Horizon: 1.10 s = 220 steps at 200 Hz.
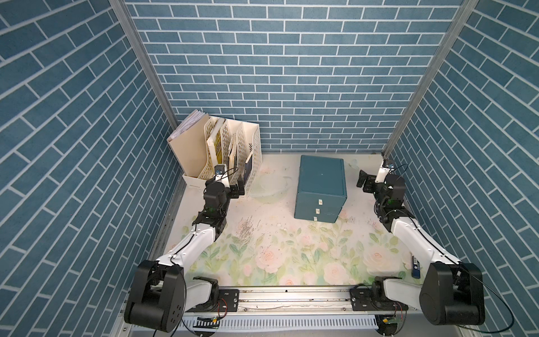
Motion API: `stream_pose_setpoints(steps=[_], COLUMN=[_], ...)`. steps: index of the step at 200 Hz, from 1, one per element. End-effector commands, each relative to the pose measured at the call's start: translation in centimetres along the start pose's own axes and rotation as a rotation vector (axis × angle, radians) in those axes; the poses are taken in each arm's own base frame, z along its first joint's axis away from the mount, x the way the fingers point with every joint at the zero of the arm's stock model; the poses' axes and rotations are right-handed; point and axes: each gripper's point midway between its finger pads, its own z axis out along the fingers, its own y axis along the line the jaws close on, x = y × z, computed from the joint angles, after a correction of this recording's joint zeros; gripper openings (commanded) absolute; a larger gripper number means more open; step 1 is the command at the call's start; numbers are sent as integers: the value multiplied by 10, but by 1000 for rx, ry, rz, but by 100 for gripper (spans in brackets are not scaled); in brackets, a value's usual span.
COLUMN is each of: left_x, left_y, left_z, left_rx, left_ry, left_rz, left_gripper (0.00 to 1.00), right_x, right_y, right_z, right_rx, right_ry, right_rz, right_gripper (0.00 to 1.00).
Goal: Take the seed bags out of the drawer
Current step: Move the storage box to the center of the board.
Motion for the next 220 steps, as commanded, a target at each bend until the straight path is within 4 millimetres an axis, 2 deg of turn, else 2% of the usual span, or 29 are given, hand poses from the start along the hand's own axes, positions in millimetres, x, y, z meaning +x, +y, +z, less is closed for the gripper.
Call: stream_pose_setpoints(steps=[1,61,95,161,220], left_x=[17,8,1,-2,1], left_y=[-13,-46,-62,-73,-83], left_z=[-4,3,2,-11,-25], left_rx=[40,153,202,236,253], left_ry=[108,193,205,241,273], left_rz=[-68,-150,-160,-158,-175], left_gripper=[100,100,100,100,100], right_x=[-2,-1,12,33,37], right_y=[22,94,126,181,233], right_z=[-10,-8,-4,0,12], right_rx=[-108,-392,-484,-613,-701], right_ry=[98,225,306,400,422], right_rz=[72,89,100,125,107], right_gripper=[100,100,100,100,100])
